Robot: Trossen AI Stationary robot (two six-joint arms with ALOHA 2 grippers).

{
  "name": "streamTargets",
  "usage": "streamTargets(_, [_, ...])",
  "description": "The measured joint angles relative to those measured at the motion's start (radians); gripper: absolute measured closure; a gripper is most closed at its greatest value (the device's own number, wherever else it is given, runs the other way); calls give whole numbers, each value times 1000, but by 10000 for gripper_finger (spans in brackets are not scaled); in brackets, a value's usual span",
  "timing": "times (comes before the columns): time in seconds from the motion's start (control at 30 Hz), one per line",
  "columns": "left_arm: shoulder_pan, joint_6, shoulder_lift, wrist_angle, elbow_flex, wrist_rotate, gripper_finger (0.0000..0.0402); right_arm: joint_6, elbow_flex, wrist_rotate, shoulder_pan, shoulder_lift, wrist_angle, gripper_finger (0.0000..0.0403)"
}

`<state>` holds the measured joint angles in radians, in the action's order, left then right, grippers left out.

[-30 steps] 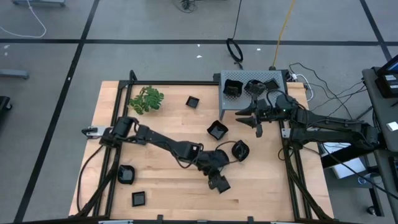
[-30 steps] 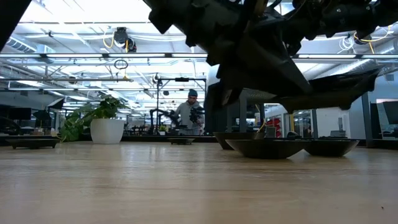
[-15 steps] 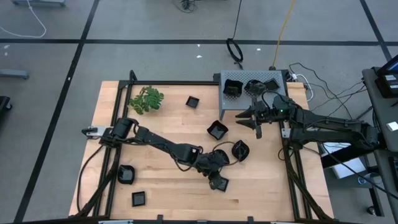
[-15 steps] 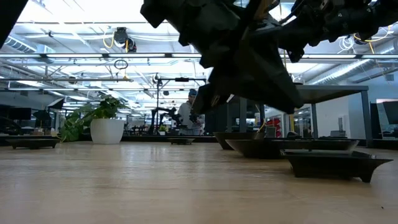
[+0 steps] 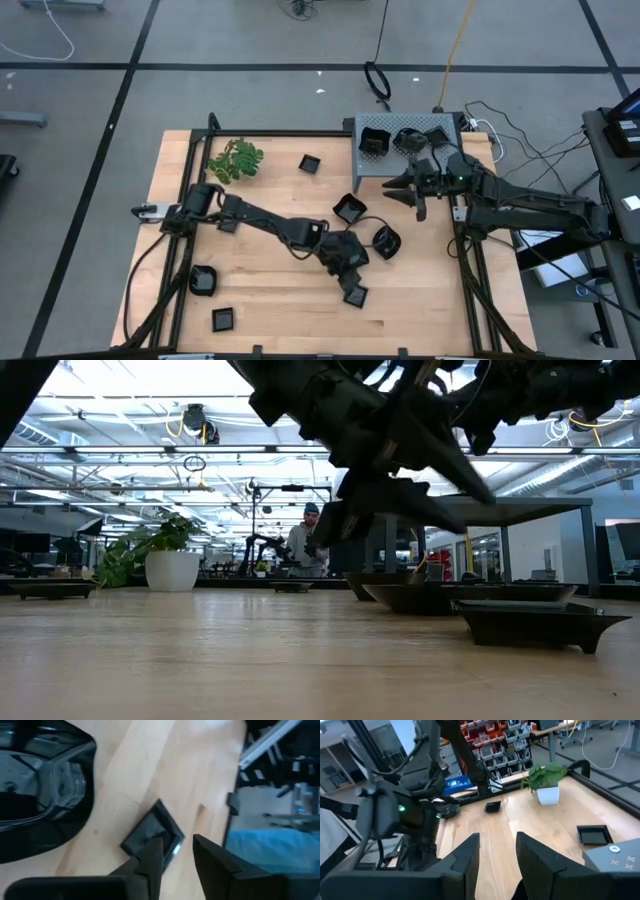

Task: Pick & Place Mini shaped plates
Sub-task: Move the square plate to the center of the table

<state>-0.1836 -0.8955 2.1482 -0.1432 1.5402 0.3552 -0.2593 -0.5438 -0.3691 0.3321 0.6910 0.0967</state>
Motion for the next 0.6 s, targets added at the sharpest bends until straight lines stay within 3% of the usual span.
streamTargets(0.23, [28,-129,-23,1,0,31,277,1,0,0,0,-20,0,287])
streamTargets(0.37, [27,-120,-95,-39,0,28,277,1,0,0,0,-20,-2,287])
streamTargets(0.6, [25,-22,-313,-336,2,-143,277,12,0,0,0,-19,-1,287])
